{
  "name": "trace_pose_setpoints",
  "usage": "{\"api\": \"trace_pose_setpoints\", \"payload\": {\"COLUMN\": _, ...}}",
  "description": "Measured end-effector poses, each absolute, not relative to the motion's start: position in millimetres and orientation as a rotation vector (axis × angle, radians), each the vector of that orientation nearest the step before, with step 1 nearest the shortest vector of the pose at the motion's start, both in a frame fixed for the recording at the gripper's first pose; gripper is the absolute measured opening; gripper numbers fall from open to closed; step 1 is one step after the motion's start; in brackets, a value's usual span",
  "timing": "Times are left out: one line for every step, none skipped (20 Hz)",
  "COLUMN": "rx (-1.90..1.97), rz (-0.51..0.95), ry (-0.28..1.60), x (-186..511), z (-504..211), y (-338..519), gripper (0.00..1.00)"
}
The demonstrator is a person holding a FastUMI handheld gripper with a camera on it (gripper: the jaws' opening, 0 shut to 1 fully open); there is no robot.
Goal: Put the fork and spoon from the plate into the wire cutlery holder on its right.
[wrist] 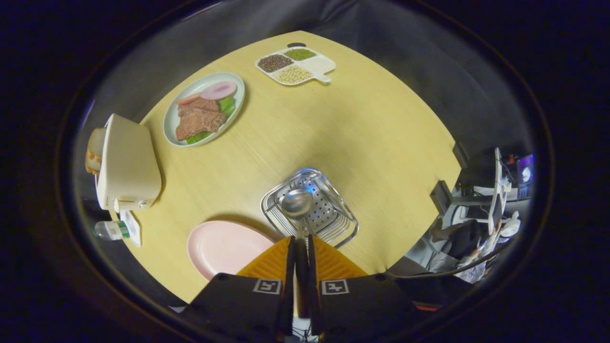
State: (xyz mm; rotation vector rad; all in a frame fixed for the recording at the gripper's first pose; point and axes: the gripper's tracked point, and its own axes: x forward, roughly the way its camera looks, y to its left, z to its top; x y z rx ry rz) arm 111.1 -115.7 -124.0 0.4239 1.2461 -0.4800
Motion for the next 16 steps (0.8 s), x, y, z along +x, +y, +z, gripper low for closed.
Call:
{"api": "trace_pose_setpoints", "payload": {"rx": 0.412, "rz": -0.475, "ry": 1.237, "x": 111, "z": -120, "y": -120, "gripper": 0.37}}
{"api": "trace_pose_setpoints", "payload": {"rx": 0.396, "rz": -0.465, "ry": 1.233, "x": 108, "z": -118, "y": -122, "gripper": 0.48}}
{"api": "trace_pose_setpoints", "payload": {"rx": 0.38, "rz": -0.459, "ry": 1.221, "x": 108, "z": -118, "y": -125, "gripper": 0.58}}
{"api": "trace_pose_setpoints", "payload": {"rx": 0.366, "rz": -0.451, "ry": 1.209, "x": 105, "z": -115, "y": -128, "gripper": 0.69}}
{"api": "trace_pose_setpoints", "payload": {"rx": 0.355, "rz": -0.444, "ry": 1.201, "x": 103, "z": -114, "y": -130, "gripper": 0.8}}
{"api": "trace_pose_setpoints", "payload": {"rx": 0.34, "rz": -0.441, "ry": 1.192, "x": 98, "z": -113, "y": -131, "gripper": 0.91}}
{"api": "trace_pose_setpoints", "payload": {"rx": 0.329, "rz": -0.434, "ry": 1.181, "x": 96, "z": -111, "y": -132, "gripper": 1.0}}
{"api": "trace_pose_setpoints", "payload": {"rx": 0.319, "rz": -0.426, "ry": 1.171, "x": 94, "z": -110, "y": -133, "gripper": 1.0}}
{"api": "trace_pose_setpoints", "payload": {"rx": 0.309, "rz": -0.418, "ry": 1.158, "x": 90, "z": -107, "y": -132, "gripper": 1.0}}
{"api": "trace_pose_setpoints", "payload": {"rx": 0.302, "rz": -0.408, "ry": 1.14, "x": 89, "z": -104, "y": -132, "gripper": 1.0}}
{"api": "trace_pose_setpoints", "payload": {"rx": 0.293, "rz": -0.396, "ry": 1.116, "x": 88, "z": -101, "y": -131, "gripper": 1.0}}
{"api": "trace_pose_setpoints", "payload": {"rx": 0.279, "rz": -0.383, "ry": 1.091, "x": 85, "z": -97, "y": -131, "gripper": 1.0}}
{"api": "trace_pose_setpoints", "payload": {"rx": 0.263, "rz": -0.373, "ry": 1.059, "x": 83, "z": -92, "y": -131, "gripper": 1.0}}
{"api": "trace_pose_setpoints", "payload": {"rx": 0.251, "rz": -0.359, "ry": 1.017, "x": 82, "z": -86, "y": -131, "gripper": 1.0}}
{"api": "trace_pose_setpoints", "payload": {"rx": 0.237, "rz": -0.337, "ry": 0.965, "x": 82, "z": -79, "y": -130, "gripper": 1.0}}
{"api": "trace_pose_setpoints", "payload": {"rx": 0.22, "rz": -0.313, "ry": 0.909, "x": 83, "z": -72, "y": -130, "gripper": 1.0}}
